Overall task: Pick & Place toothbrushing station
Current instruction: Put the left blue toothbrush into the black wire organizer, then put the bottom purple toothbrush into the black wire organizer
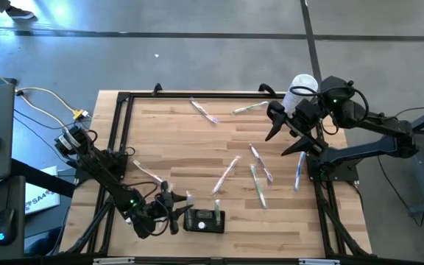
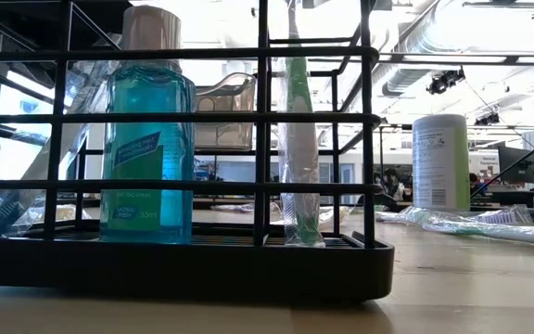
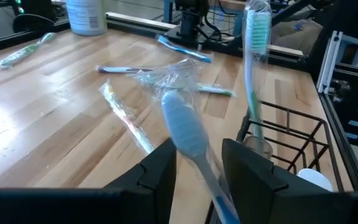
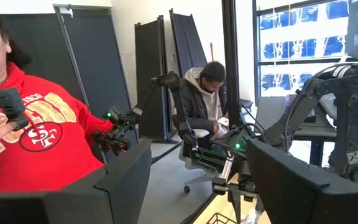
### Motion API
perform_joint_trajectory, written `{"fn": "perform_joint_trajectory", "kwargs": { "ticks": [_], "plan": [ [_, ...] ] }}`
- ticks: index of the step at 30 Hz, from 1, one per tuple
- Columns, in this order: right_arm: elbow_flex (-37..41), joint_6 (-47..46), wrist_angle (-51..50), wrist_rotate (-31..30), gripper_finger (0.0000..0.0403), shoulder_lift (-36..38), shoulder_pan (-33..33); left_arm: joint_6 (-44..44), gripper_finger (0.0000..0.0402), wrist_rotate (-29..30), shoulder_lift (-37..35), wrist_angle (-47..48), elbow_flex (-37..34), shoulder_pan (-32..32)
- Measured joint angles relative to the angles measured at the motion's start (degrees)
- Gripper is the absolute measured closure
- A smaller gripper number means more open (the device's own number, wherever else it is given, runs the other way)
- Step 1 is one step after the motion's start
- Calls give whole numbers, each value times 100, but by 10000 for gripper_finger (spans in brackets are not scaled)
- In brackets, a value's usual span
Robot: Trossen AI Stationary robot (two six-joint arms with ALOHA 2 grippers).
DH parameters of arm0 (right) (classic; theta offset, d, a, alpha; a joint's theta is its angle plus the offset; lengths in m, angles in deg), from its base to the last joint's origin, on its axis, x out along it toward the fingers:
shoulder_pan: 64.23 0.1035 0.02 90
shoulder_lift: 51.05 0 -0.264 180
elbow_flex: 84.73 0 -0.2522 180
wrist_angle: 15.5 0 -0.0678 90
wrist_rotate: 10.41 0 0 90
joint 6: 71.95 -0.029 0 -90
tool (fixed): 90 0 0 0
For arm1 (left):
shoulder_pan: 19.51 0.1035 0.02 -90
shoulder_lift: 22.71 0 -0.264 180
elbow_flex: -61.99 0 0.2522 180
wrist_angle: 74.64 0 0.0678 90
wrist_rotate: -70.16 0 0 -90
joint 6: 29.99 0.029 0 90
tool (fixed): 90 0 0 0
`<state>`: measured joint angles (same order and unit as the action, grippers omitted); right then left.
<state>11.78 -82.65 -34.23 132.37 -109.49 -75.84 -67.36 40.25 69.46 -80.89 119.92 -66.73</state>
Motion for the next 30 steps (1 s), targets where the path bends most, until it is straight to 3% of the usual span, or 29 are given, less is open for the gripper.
{"fn": "perform_joint_trajectory", "kwargs": {
  "ticks": [13, 27, 30],
  "plan": [
    [0, -16, -4, 146, 149, 0, 0, 37, 272, -141, -283, 12, 0, 0],
    [0, -36, -4, 165, 149, 0, 0, 1495, 272, -97, -1419, 0, 2, 0],
    [0, -243, -73, 487, 149, 23, 0, 1535, 272, -97, -1768, 57, 2, 0]
  ]
}}
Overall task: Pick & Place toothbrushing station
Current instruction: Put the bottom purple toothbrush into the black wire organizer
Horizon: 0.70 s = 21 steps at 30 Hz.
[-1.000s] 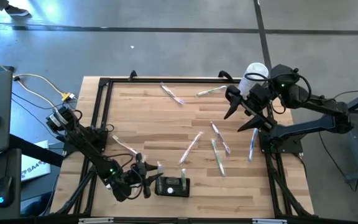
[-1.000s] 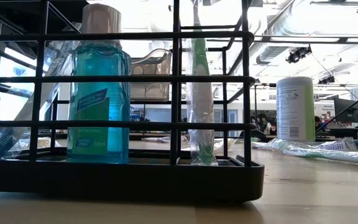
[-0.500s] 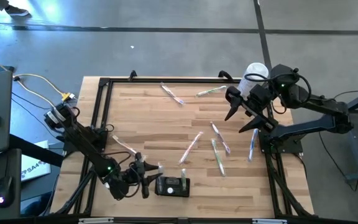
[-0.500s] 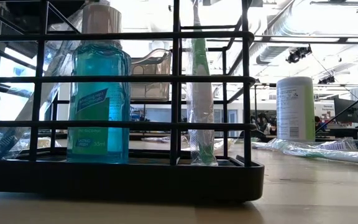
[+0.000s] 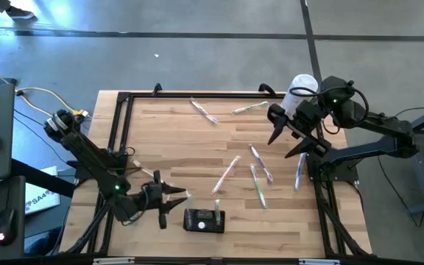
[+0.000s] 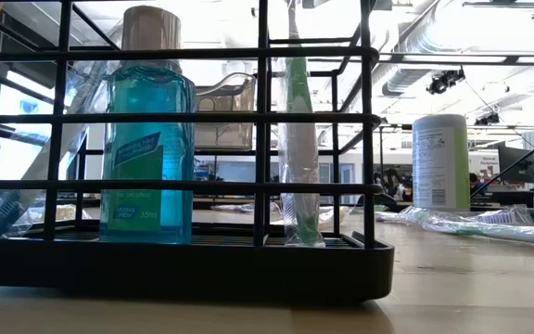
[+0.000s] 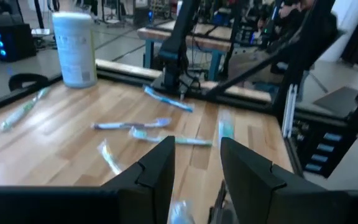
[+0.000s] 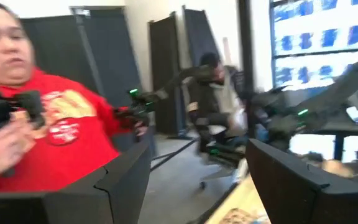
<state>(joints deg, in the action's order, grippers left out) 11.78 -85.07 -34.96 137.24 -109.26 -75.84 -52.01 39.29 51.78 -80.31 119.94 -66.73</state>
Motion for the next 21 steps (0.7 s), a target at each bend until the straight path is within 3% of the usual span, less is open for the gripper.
{"fn": "perform_joint_trajectory", "kwargs": {
  "ticks": [7, 12, 16, 21],
  "plan": [
    [-2, -887, -215, 810, 149, 78, 0, 694, 272, -24, -934, 3, 0, -2],
    [-9, -833, -1720, 1053, 149, 174, 0, 868, 272, -24, -1516, 39, 0, -2],
    [-9, -764, -3457, 738, 149, 170, 0, 869, 272, -30, -1874, 220, 0, -2],
    [-7, -525, -5595, -492, 149, 165, 0, 866, 272, -30, -2158, 658, 2, -2]
  ]
}}
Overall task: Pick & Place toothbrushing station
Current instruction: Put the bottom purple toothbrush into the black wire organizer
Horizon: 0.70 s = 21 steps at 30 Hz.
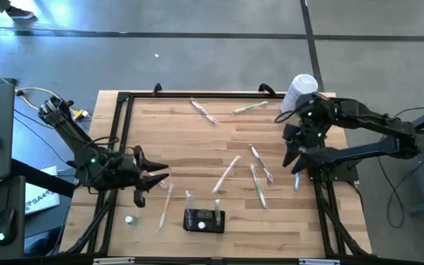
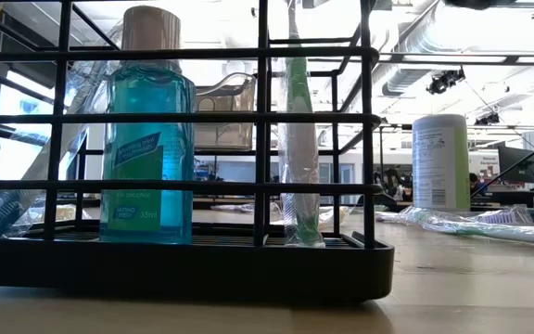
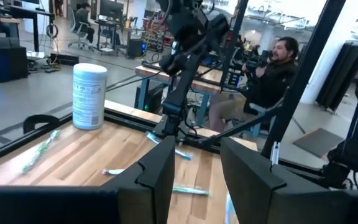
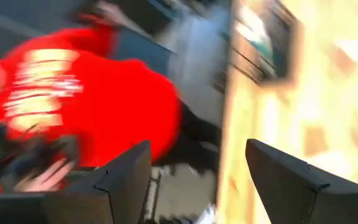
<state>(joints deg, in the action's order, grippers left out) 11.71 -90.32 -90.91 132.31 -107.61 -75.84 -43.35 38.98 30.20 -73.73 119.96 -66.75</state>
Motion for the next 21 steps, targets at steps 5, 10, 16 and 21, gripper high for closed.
{"fn": "perform_joint_trajectory", "kwargs": {
  "ticks": [5, 10, 16, 21],
  "plan": [
    [1, -661, -1487, -1600, 149, 0, 0, -18, 272, -10, -67, 406, 0, 0],
    [1, -2173, -1906, -3349, 149, 0, 0, -62, 272, -15, -66, 746, 0, 0],
    [1, -3920, -2178, -5308, 149, 0, 0, -427, 272, -15, -66, 839, 0, 0],
    [305, -4624, -2348, -5633, 149, 0, 0, -538, 272, -117, -66, 839, 0, 0]
  ]
}}
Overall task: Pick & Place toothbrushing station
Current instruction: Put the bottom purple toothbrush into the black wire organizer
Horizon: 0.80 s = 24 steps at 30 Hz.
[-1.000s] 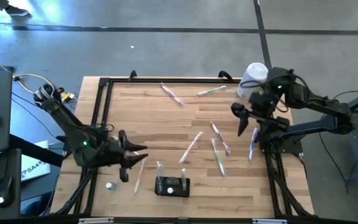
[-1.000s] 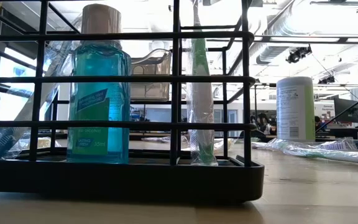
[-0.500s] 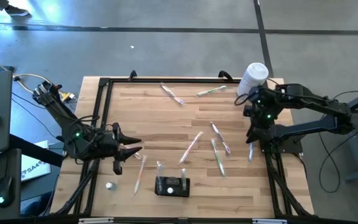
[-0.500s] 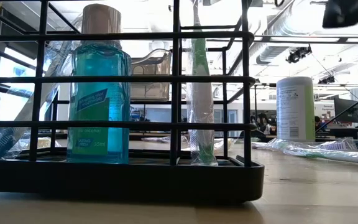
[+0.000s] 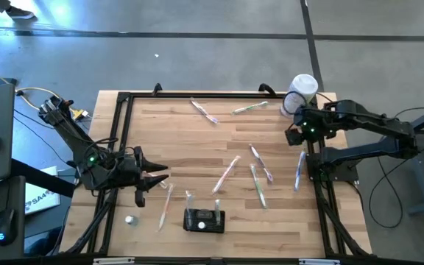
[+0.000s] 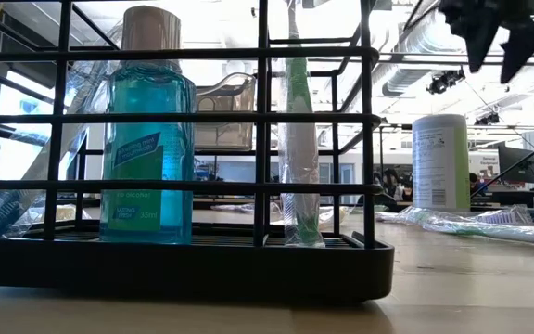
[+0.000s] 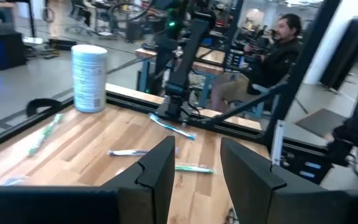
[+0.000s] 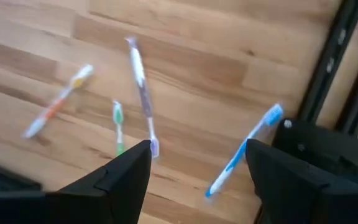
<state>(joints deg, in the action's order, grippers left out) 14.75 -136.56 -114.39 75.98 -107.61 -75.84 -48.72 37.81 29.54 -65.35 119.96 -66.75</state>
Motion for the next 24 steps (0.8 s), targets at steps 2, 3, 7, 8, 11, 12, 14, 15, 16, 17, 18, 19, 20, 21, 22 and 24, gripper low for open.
{"fn": "perform_joint_trajectory", "kwargs": {
  "ticks": [2, 3, 7, 8, 11, 12, 14, 15, 16, 17, 18, 19, 20, 21, 22, 24],
  "plan": [
    [282, -171, 13, 114, 149, 0, 1, -1, 272, -85, 0, 4, 0, -1],
    [434, -213, 32, 188, 149, 0, 11, -1, 272, -168, 0, 8, 0, 0],
    [1116, -508, 309, 268, 149, 0, 229, -3, 272, -433, 2, 70, 0, -2],
    [1270, -612, 393, 310, 149, 0, 314, -3, 272, -485, 2, 105, 0, -2],
    [1671, -741, 661, 374, 149, -1, 500, -4, 272, -624, 6, 239, 0, -2],
    [1775, -769, 702, 391, 149, -2, 522, -6, 272, -643, 7, 276, 0, -2],
    [1987, -937, 730, 516, 149, -2, 575, -8, 272, -661, 7, 357, 0, -2],
    [2080, -1052, 760, 590, 149, -2, 604, -8, 272, -665, 7, 371, 0, -2],
    [2162, -1139, 809, 665, 149, -2, 639, -8, 272, -663, 7, 393, 0, 0],
    [2233, -1231, 863, 727, 149, -2, 678, -8, 272, -663, 7, 424, 0, -2],
    [2300, -1328, 919, 766, 149, -2, 735, -8, 272, -663, 7, 449, 0, -2],
    [2362, -1431, 974, 827, 149, -4, 793, -8, 272, -663, 7, 471, 0, -1],
    [2412, -1505, 1050, 851, 149, -4, 863, -5, 272, -666, 7, 486, 0, -2],
    [2459, -1562, 1161, 869, 149, -4, 938, -6, 272, -675, 7, 488, 0, -2],
    [2496, -1646, 1262, 871, 149, -4, 1011, -7, 272, -695, 7, 491, 0, -1],
    [2575, -1826, 1446, 854, 149, -4, 1166, -8, 272, -740, 7, 521, 0, -2]
  ]
}}
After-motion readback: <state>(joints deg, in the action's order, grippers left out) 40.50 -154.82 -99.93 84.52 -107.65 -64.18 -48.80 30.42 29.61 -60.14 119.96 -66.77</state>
